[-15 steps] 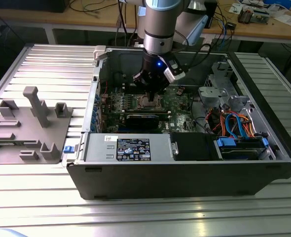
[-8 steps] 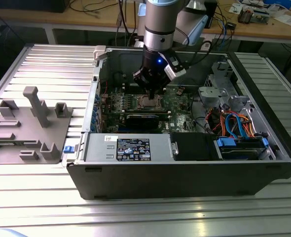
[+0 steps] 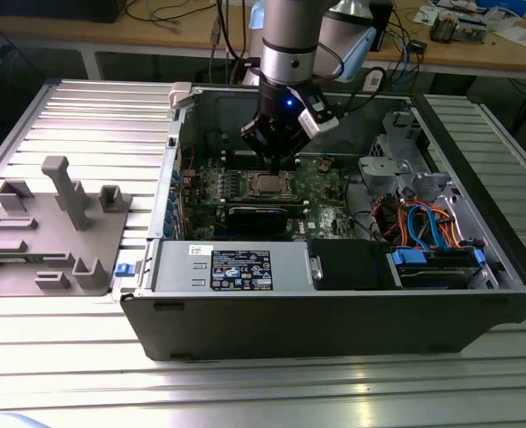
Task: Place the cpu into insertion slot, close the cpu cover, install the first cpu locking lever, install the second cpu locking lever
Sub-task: 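Install the second cpu locking lever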
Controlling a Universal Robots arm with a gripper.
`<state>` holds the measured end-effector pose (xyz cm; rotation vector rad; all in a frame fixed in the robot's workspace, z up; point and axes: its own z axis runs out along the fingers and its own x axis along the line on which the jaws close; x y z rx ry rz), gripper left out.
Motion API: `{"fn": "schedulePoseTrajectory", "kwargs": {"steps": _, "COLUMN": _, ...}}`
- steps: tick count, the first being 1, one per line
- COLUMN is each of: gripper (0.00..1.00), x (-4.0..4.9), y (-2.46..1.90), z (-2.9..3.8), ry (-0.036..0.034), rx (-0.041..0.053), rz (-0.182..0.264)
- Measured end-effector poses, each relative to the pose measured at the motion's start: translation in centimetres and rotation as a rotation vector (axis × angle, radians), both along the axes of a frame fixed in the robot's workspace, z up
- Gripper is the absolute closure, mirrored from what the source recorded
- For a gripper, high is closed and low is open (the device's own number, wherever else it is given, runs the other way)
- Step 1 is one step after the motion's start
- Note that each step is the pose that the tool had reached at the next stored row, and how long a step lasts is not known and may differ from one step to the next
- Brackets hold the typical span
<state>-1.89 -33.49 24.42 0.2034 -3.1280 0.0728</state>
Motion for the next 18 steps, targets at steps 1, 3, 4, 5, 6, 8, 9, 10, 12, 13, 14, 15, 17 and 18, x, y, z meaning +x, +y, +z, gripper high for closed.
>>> {"fn": "schedulePoseTrajectory", "kwargs": {"steps": 1, "gripper": 0.89, "x": 0.0, "y": 0.0, "z": 0.14, "ry": 0.0, "rx": 0.0, "rz": 0.0}}
{"fn": "schedulePoseTrajectory", "kwargs": {"steps": 3, "gripper": 0.89, "x": 0.0, "y": 0.0, "z": 0.44, "ry": 0.0, "rx": -0.0001, "rz": 0.0}}
{"fn": "schedulePoseTrajectory", "kwargs": {"steps": 4, "gripper": 0.89, "x": 0.0, "y": 0.0, "z": 0.6, "ry": 0.0, "rx": -0.0002, "rz": 0.0}}
{"fn": "schedulePoseTrajectory", "kwargs": {"steps": 5, "gripper": 0.89, "x": 0.0, "y": 0.0, "z": 0.74, "ry": 0.0, "rx": -0.0003, "rz": 0.0}}
{"fn": "schedulePoseTrajectory", "kwargs": {"steps": 6, "gripper": 0.89, "x": 0.0, "y": 0.0, "z": 0.94, "ry": -0.0001, "rx": -0.0004, "rz": 0.0}}
{"fn": "schedulePoseTrajectory", "kwargs": {"steps": 8, "gripper": 0.89, "x": 0.0, "y": 0.0, "z": 1.26, "ry": 0.0001, "rx": -0.0006, "rz": 0.0}}
{"fn": "schedulePoseTrajectory", "kwargs": {"steps": 9, "gripper": 0.89, "x": 0.0, "y": 0.0, "z": 1.42, "ry": 0.0, "rx": -0.0005, "rz": 0.0}}
{"fn": "schedulePoseTrajectory", "kwargs": {"steps": 10, "gripper": 0.89, "x": 0.0, "y": 0.0, "z": 1.53, "ry": 0.0, "rx": -0.0006, "rz": 0.0}}
{"fn": "schedulePoseTrajectory", "kwargs": {"steps": 12, "gripper": 0.89, "x": 0.0, "y": 0.0, "z": 1.72, "ry": 0.0, "rx": -0.0005, "rz": 0.0}}
{"fn": "schedulePoseTrajectory", "kwargs": {"steps": 13, "gripper": 0.89, "x": 0.0, "y": 0.0, "z": 1.75, "ry": -0.0001, "rx": -0.0003, "rz": 0.0}}
{"fn": "schedulePoseTrajectory", "kwargs": {"steps": 14, "gripper": 0.89, "x": 0.0, "y": 0.01, "z": 1.75, "ry": -0.0002, "rx": -0.0002, "rz": 0.0}}
{"fn": "schedulePoseTrajectory", "kwargs": {"steps": 15, "gripper": 0.89, "x": 0.0, "y": 0.0, "z": 1.77, "ry": 0.0001, "rx": -0.0006, "rz": 0.0}}
{"fn": "schedulePoseTrajectory", "kwargs": {"steps": 17, "gripper": 0.89, "x": 0.0, "y": 0.0, "z": 1.77, "ry": 0.0, "rx": -0.0007, "rz": 0.0}}
{"fn": "schedulePoseTrajectory", "kwargs": {"steps": 18, "gripper": 0.89, "x": 0.0, "y": 0.0, "z": 1.77, "ry": 0.0, "rx": -0.0007, "rz": 0.0}}
